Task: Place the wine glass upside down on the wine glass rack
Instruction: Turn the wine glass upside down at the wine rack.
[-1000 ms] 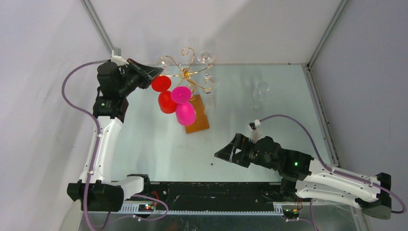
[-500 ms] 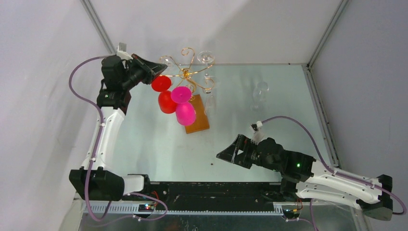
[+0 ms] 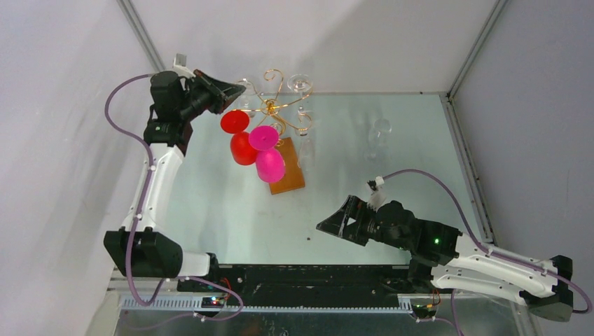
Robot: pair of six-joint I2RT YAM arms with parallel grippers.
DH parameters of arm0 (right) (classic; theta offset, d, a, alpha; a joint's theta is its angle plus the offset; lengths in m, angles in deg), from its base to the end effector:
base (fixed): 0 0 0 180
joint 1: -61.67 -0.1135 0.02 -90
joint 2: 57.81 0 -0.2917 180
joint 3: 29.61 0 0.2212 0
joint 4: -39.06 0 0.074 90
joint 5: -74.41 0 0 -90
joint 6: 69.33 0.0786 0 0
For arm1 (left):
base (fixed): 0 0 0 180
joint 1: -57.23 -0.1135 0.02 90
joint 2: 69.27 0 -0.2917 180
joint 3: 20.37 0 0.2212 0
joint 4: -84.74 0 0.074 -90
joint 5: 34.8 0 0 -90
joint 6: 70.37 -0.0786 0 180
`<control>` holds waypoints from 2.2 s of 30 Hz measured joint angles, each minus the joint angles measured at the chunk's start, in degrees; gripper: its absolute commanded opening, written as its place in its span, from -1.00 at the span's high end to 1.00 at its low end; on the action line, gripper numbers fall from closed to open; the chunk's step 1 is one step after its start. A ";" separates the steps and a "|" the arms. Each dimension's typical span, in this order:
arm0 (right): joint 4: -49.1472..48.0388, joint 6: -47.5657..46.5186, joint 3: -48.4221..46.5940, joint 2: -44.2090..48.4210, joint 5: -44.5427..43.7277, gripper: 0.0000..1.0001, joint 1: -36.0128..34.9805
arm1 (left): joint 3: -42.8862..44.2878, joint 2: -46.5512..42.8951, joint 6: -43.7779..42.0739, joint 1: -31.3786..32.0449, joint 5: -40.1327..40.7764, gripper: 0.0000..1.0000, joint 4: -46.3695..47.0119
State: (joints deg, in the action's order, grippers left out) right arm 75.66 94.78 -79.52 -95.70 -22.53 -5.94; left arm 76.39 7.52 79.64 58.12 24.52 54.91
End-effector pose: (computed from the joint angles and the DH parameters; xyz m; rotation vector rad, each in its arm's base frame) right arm 0.0638 0.1299 0.2755 0.2214 2.3079 1.3596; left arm 0.3001 -0.0448 0.4488 -0.5382 1.8092 -1.2190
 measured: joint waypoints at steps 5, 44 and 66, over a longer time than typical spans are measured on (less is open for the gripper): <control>0.61 0.09 0.02 0.61 -0.39 -0.99 0.00 | 2.40 2.34 0.04 0.00 -0.02 1.00 0.24; 1.88 0.55 0.09 2.38 -1.95 -0.99 0.15 | 7.37 9.73 0.04 -2.80 -2.40 1.00 2.23; 1.68 1.16 0.09 0.98 -1.90 -0.99 0.15 | 0.85 7.80 0.66 -7.30 -5.66 1.00 6.16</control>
State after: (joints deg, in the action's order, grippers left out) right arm 77.34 95.94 -79.44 -94.72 -24.43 -5.79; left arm 77.24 15.32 80.29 50.82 18.86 61.08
